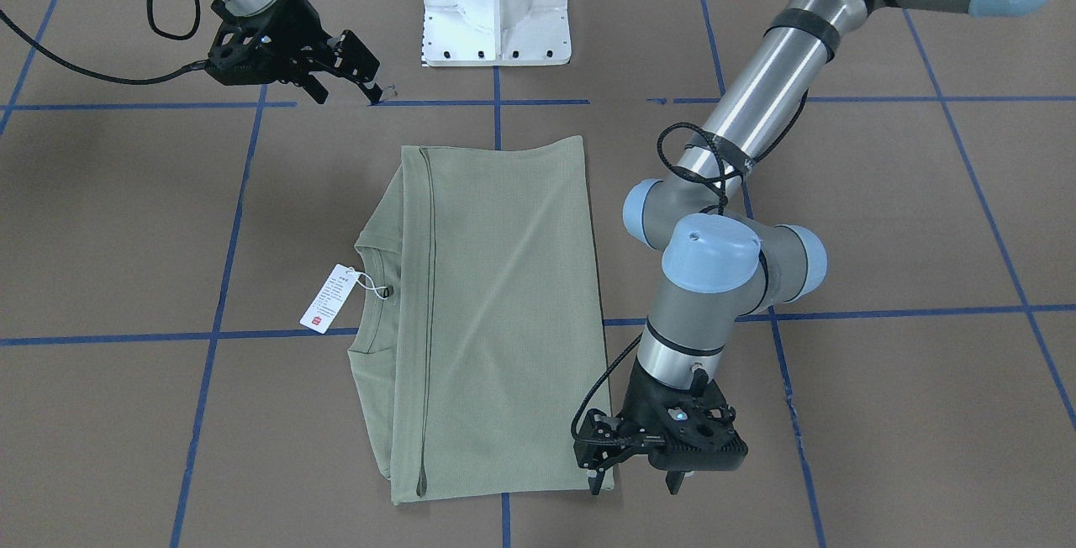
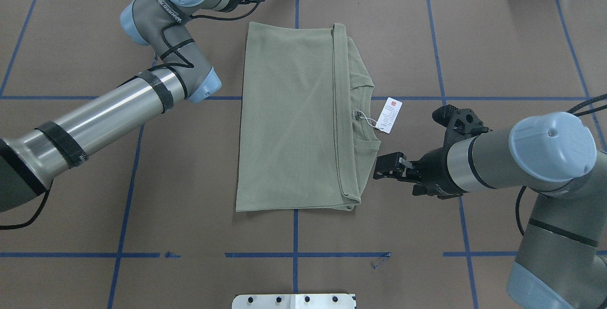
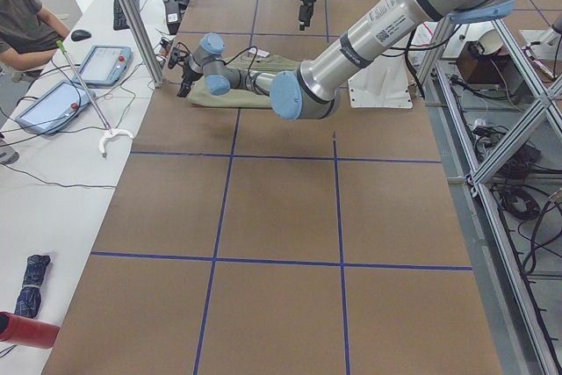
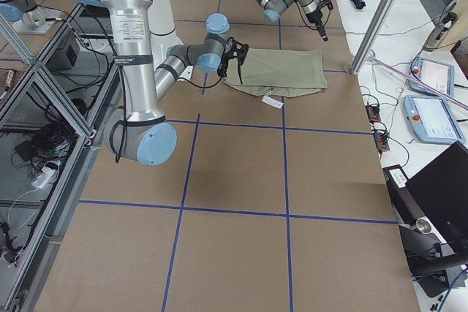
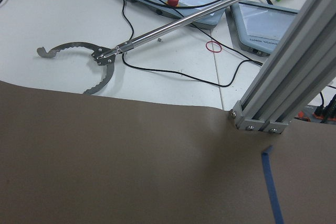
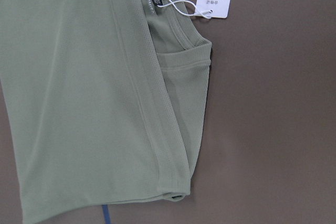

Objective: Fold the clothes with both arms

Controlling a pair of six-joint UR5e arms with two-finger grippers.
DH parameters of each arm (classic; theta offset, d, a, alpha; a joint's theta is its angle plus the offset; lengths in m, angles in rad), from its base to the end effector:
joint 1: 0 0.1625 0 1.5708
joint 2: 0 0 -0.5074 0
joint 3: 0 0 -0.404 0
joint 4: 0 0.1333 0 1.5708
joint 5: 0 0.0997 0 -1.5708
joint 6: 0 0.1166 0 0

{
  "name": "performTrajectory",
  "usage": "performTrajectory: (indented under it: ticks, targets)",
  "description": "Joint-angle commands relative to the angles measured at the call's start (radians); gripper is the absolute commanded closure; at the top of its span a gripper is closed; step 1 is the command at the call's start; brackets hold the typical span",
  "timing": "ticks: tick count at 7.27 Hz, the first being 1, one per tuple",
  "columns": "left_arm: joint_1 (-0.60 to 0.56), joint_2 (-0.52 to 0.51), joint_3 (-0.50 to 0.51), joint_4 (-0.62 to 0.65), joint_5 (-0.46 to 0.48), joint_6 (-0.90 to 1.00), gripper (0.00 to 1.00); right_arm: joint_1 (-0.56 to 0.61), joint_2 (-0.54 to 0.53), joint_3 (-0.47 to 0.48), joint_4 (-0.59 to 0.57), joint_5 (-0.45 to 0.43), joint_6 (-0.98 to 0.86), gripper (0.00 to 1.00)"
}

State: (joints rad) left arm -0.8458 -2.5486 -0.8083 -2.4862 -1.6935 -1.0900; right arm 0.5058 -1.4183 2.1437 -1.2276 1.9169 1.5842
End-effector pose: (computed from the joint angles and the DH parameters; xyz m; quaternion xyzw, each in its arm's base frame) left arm 0.5492 -0.7995 0.3188 0.2884 0.4532 -0.1207 0.8348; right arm -0.4125 -0.3356 0.3614 -0.0215 -0.5226 0.1329 0.8419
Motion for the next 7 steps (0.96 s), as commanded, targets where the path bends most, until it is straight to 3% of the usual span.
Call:
performTrajectory:
  ticks: [1, 2, 3, 4, 5, 6, 7]
  targets:
    - [-0.007, 0.213, -0.362, 0.166, -0.139, 0.013, 0.0, -0.029, 0.127, -0.028, -0.233, -0.079, -0.183, 0.0]
    - [-0.006, 0.262, -0.485, 0.249, -0.146, 0.015, 0.0, -0.03, 0.241, -0.098, -0.318, -0.079, -0.26, 0.0]
    - [0.004, 0.292, -0.612, 0.362, -0.147, 0.013, 0.0, -0.032, 0.295, -0.181, -0.317, -0.088, -0.341, 0.0]
    - [0.033, 0.339, -0.758, 0.476, -0.149, 0.012, 0.0, -0.032, 0.321, -0.22, -0.316, -0.099, -0.39, 0.0]
    - [0.065, 0.385, -0.864, 0.531, -0.147, 0.012, 0.0, -0.076, 0.323, -0.24, -0.316, -0.18, -0.458, 0.0]
    - [0.067, 0.407, -0.897, 0.538, -0.156, 0.009, 0.0, -0.12, 0.322, -0.263, -0.316, -0.275, -0.587, 0.0]
    - [0.065, 0.43, -0.913, 0.537, -0.184, 0.009, 0.0, -0.136, 0.328, -0.296, -0.308, -0.301, -0.619, 0.0]
